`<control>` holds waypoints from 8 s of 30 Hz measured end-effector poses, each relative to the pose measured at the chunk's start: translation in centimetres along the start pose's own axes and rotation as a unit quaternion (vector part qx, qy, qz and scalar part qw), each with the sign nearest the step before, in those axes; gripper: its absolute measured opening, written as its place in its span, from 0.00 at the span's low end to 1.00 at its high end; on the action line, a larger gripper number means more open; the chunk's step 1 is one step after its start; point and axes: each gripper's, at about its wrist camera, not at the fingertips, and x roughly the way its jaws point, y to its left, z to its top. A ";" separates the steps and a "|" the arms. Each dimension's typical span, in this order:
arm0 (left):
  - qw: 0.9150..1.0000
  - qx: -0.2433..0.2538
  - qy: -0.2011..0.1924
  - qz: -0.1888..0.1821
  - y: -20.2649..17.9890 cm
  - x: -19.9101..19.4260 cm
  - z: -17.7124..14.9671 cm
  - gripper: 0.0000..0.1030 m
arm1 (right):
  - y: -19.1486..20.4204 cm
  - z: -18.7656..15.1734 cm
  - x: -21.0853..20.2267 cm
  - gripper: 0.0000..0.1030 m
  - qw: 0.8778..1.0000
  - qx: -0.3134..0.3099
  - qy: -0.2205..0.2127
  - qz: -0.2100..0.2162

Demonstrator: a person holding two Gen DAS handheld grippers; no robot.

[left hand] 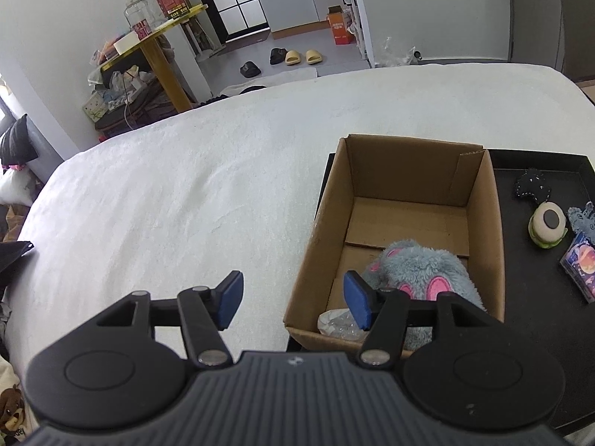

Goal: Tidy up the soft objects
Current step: 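Move the right gripper back to the blue tissue packet, then grasp the blue tissue packet with the right gripper and lift it, then carry the blue packet over the box and open the right gripper, then move the right gripper to the burger plush and close on it, then carry the burger plush over the box and release it inside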

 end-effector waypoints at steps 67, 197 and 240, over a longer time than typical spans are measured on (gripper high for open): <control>1.000 -0.007 0.001 0.013 0.2 0.4 -0.1 0.60 | 4.5 0.1 0.2 0.53 0.983 -0.142 0.001 -0.114; 0.999 0.022 0.013 0.044 -0.6 1.1 -0.4 0.55 | 3.3 2.4 2.6 0.91 0.993 -0.115 0.026 -0.027; 0.989 0.061 0.049 0.127 -4.7 4.2 1.1 0.56 | 5.1 -2.0 11.1 0.51 0.969 -0.239 0.019 -0.063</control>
